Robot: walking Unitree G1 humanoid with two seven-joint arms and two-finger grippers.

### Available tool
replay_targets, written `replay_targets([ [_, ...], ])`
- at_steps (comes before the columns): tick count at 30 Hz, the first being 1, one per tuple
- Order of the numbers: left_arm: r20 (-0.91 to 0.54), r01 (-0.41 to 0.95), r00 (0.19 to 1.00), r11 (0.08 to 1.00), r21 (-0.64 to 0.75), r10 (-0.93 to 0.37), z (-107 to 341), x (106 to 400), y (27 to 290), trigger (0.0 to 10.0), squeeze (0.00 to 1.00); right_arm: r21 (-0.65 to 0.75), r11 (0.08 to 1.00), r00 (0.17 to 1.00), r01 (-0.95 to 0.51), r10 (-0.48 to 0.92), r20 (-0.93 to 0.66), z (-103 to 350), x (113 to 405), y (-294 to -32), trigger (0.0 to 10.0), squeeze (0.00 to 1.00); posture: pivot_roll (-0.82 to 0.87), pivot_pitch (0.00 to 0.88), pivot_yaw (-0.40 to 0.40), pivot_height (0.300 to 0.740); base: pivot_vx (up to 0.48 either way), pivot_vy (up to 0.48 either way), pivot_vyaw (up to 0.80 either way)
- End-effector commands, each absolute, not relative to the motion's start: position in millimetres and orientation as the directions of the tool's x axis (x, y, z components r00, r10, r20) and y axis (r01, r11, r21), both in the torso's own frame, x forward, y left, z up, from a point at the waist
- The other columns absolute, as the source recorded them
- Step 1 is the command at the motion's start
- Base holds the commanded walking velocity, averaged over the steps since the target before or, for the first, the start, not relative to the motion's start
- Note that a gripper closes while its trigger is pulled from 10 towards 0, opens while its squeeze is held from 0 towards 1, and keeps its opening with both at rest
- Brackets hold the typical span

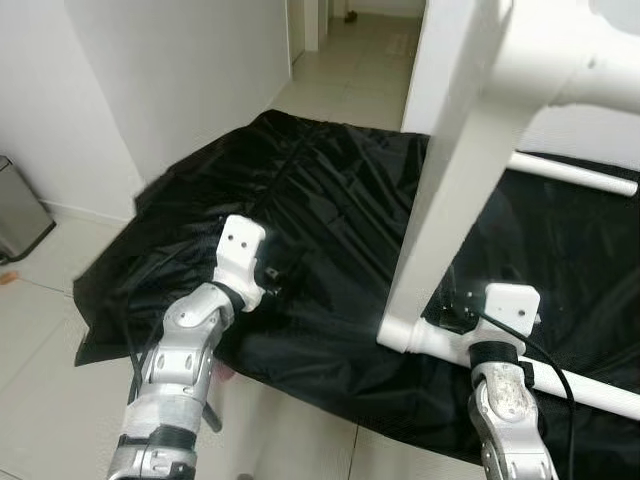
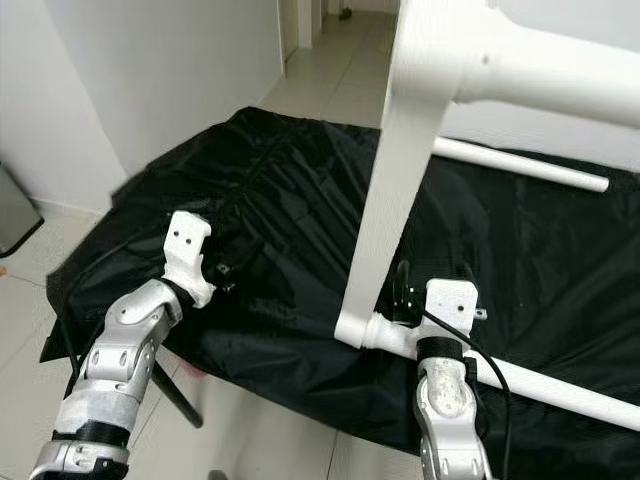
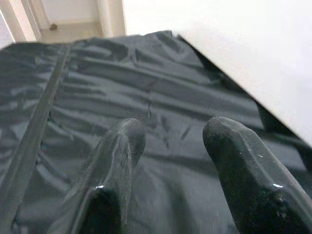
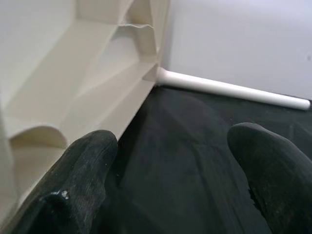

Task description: Building children table

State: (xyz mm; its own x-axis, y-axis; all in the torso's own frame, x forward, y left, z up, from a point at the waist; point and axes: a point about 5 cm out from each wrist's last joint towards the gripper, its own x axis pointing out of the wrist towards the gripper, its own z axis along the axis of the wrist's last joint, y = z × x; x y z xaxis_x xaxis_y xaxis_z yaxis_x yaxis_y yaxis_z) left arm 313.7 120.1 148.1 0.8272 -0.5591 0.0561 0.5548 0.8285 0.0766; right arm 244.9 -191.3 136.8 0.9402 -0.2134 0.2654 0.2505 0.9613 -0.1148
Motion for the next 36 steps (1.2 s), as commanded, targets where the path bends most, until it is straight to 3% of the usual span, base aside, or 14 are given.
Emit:
replay_targets([
  [1, 0.083, 0.316, 0.943, 0.945, 0.087, -0.323, 149, 316, 133, 10.0, 0.00, -0.113, 0.954, 0.939, 0.277, -0.244, 0.242, 130, 241, -194, 10.0, 0.00, -0.08, 0.018, 0.029, 0.740, 0.000, 0.000, 0.00],
  [5, 0.070, 0.378, 0.919, 0.917, 0.131, -0.389, 143, 305, 128, 10.0, 0.00, -0.087, 0.941, 0.934, 0.327, -0.308, 0.180, 117, 231, -190, 10.0, 0.00, -0.07, 0.018, 0.008, 0.740, 0.000, 0.000, 0.00],
  [12, 0.061, 0.431, 0.894, 0.890, 0.151, -0.443, 140, 296, 123, 10.0, 0.00, -0.062, 0.949, 0.946, 0.308, -0.299, 0.126, 105, 222, -178, 10.0, 0.00, -0.06, 0.021, 0.004, 0.740, 0.000, 0.000, 0.00],
  [15, 0.071, 0.459, 0.879, 0.876, 0.145, -0.472, 141, 292, 121, 10.0, 0.00, -0.053, 0.958, 0.955, 0.280, -0.273, 0.119, 103, 220, -174, 10.0, 0.00, -0.06, 0.023, 0.003, 0.740, 0.000, 0.000, 0.00],
  [19, 0.109, 0.587, 0.793, 0.800, 0.127, -0.599, 146, 276, 109, 10.0, 0.00, -0.018, 0.984, 0.978, 0.180, -0.177, 0.114, 102, 222, -165, 10.0, 0.00, -0.06, 0.024, 0.004, 0.740, 0.000, 0.000, 0.00],
  [25, 0.101, 0.646, 0.746, 0.752, 0.132, -0.659, 148, 267, 103, 10.0, 0.00, -0.005, 0.996, 0.988, 0.092, -0.091, 0.125, 105, 229, -160, 10.0, 0.00, -0.05, 0.021, 0.002, 0.740, 0.000, 0.000, 0.00],
  [36, 0.095, 0.664, 0.729, 0.735, 0.138, -0.677, 148, 260, 99, 10.0, 0.00, 0.014, 1.000, 0.993, -0.010, 0.009, 0.122, 106, 238, -147, 10.0, 0.00, -0.03, 0.018, -0.006, 0.740, 0.000, 0.000, 0.00],
])
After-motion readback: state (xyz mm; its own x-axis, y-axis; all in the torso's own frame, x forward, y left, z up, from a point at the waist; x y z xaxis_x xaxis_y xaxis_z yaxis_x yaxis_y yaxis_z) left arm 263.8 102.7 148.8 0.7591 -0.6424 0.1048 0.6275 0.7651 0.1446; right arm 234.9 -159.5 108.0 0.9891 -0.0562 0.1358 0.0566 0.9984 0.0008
